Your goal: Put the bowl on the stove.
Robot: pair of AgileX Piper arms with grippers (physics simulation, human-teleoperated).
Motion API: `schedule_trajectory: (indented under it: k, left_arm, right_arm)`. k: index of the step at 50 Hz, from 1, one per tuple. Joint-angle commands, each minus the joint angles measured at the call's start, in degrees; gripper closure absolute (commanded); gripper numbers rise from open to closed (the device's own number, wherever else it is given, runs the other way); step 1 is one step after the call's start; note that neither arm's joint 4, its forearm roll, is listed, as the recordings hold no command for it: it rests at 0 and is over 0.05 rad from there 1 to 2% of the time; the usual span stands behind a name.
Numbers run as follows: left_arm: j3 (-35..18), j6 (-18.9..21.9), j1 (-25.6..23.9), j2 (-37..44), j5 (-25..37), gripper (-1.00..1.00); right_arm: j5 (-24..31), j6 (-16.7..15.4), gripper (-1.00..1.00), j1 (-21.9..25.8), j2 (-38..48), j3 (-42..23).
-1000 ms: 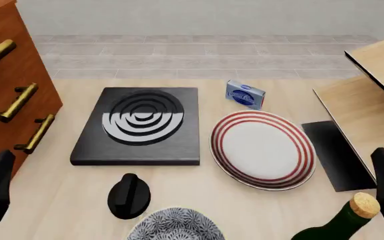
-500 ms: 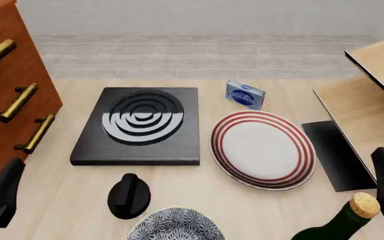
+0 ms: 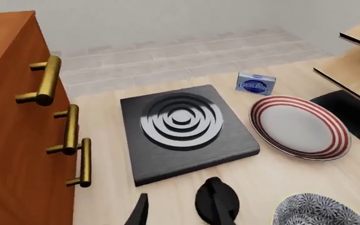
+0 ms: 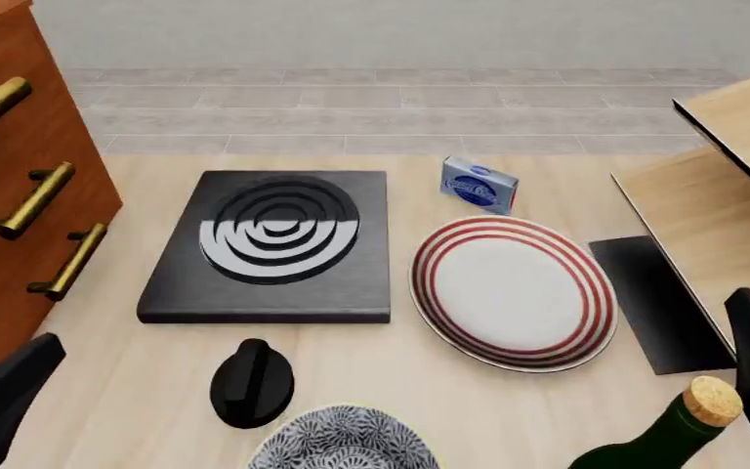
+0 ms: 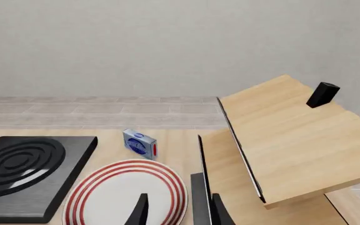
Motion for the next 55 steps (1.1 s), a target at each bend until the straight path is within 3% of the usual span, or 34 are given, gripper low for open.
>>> schedule_trajectory:
  k: [1, 3, 5, 11, 25, 27, 29, 49, 55]
  left_arm:
    - [-3.95, 0.06, -5.04, -0.02, 6.40, -1.00]
    - [-3.52, -1.84, -4.47, -0.02, 7.69, -1.00]
    - [-3.17, -0.20, -6.76, -0.02, 7.05, -1.00]
    - [-1.04, -0.28, -9.25, -0.02, 6.55, -1.00]
    - [2.80, -2.96, -18.13, 0.17, 8.98, -1.00]
    - [3.75, -2.68, -19.57, 1.12, 7.88, -1.00]
    - [6.01, -3.16, -22.26, 6.40, 2.30, -1.00]
    - [10.07, -4.59, -26.58, 25.81, -17.71, -1.00]
    - [10.97, -4.02, -26.73, 28.16, -19.88, -1.00]
  right_arm:
    - [0.00, 0.00, -1.00, 0.00, 0.00, 0.00]
    - [0.00, 0.00, -1.00, 0.00, 0.00, 0.00]
    - [0.01, -0.01, -1.00, 0.00, 0.00, 0.00]
    - [0.00, -0.01, -1.00, 0.01, 0.00, 0.00]
    - [0.00, 0.00, -1.00, 0.01, 0.00, 0.00]
    - [0.01, -0.01, -1.00, 0.00, 0.00, 0.00]
    - [-0.01, -0.01, -1.00, 0.00, 0.00, 0.00]
    - [0.00, 0.00, -1.00, 0.00, 0.00, 0.00]
    - [-0.01, 0.01, -1.00, -0.01, 0.00, 0.00]
